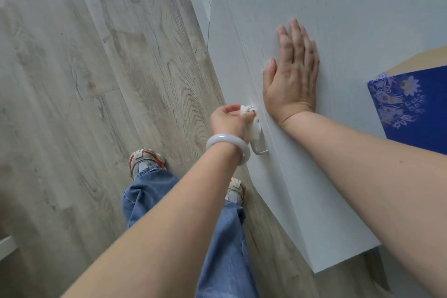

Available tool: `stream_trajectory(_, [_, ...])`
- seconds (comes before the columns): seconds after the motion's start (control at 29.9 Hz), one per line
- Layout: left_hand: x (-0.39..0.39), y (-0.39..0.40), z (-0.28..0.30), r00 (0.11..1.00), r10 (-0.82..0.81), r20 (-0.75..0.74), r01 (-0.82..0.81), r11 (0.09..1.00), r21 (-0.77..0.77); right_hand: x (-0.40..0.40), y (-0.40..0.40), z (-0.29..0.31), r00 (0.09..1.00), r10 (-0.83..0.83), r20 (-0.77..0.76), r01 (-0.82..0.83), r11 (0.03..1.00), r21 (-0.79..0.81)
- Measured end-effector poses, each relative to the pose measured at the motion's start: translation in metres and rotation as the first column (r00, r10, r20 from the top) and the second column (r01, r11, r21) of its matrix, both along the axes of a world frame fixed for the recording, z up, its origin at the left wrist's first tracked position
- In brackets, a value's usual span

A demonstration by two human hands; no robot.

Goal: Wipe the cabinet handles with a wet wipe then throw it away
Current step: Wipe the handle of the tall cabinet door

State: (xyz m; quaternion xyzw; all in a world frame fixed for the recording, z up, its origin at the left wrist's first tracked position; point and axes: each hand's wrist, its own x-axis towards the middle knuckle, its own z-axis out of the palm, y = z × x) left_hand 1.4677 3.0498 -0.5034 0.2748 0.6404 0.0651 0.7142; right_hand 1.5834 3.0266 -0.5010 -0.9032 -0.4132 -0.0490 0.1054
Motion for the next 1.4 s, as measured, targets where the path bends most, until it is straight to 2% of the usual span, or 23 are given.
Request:
stream_trajectory(0.1, [-0.016,-0.029,0.003,0.990,-0.132,-0.045,0.128,0.988,-0.084,-0.001,0.000,0.001,1.000,0.003,-0.008,-0.003,1.000,0.011])
stream_trajectory(0.17, [-0.023,-0.036,0.004,0.981,-0.193,-0.016,0.191,0.977,-0.100,-0.001,0.000,0.001,1.000,0.006,-0.006,-0.006,1.000,0.019])
stream_trajectory(0.27, [-0.011,-0.003,-0.002,0.988,-0.154,-0.024,0.155,0.988,0.013,0.000,0.000,0.001,1.000,0.010,-0.006,-0.010,1.000,0.012])
stream_trajectory(0.4, [-0.006,0.020,0.002,0.958,-0.288,0.008,0.287,0.956,0.060,-0.001,0.000,0.000,1.000,0.004,-0.010,-0.004,1.000,0.012])
stream_trajectory(0.47, [-0.013,0.014,0.002,0.973,-0.226,0.048,0.225,0.974,0.026,-0.001,0.000,0.001,1.000,0.001,-0.012,-0.001,1.000,0.002])
stream_trajectory(0.57, [-0.018,-0.003,-0.004,0.989,0.079,0.122,-0.065,0.991,-0.114,-0.001,0.001,0.001,1.000,0.000,-0.009,0.000,1.000,-0.004])
stream_trajectory(0.64, [-0.019,-0.027,-0.004,0.972,0.213,0.096,-0.193,0.963,-0.189,-0.001,0.000,0.001,1.000,0.006,-0.004,-0.006,1.000,0.003])
stream_trajectory(0.7, [-0.022,-0.060,-0.003,0.972,0.234,0.022,-0.222,0.945,-0.239,-0.001,0.001,0.000,1.000,0.009,-0.006,-0.009,1.000,0.005])
stream_trajectory(0.8, [-0.027,-0.087,0.004,0.960,0.281,0.018,-0.264,0.921,-0.286,0.000,-0.001,0.001,1.000,0.003,-0.015,-0.003,1.000,-0.006])
stream_trajectory(0.9, [-0.029,-0.066,-0.002,0.980,0.193,0.059,-0.179,0.967,-0.181,-0.001,0.000,0.002,1.000,0.003,-0.008,-0.003,1.000,-0.005])
stream_trajectory(1.0, [-0.026,-0.048,-0.004,0.982,0.171,0.086,-0.164,0.983,-0.079,-0.001,0.001,0.001,1.000,0.006,0.001,-0.006,1.000,0.000])
stream_trajectory(1.17, [-0.031,-0.082,0.003,0.983,0.174,0.062,-0.168,0.982,-0.089,-0.001,0.000,0.002,1.000,0.008,-0.012,-0.008,1.000,0.010])
stream_trajectory(1.27, [-0.032,-0.065,-0.001,0.990,0.112,0.085,-0.108,0.993,-0.049,-0.001,0.000,0.002,1.000,0.009,-0.012,-0.009,1.000,0.008])
stream_trajectory(1.4, [-0.020,-0.042,-0.003,0.977,0.188,0.099,-0.189,0.982,0.000,-0.001,0.000,0.002,1.000,0.002,-0.011,-0.002,1.000,0.005])
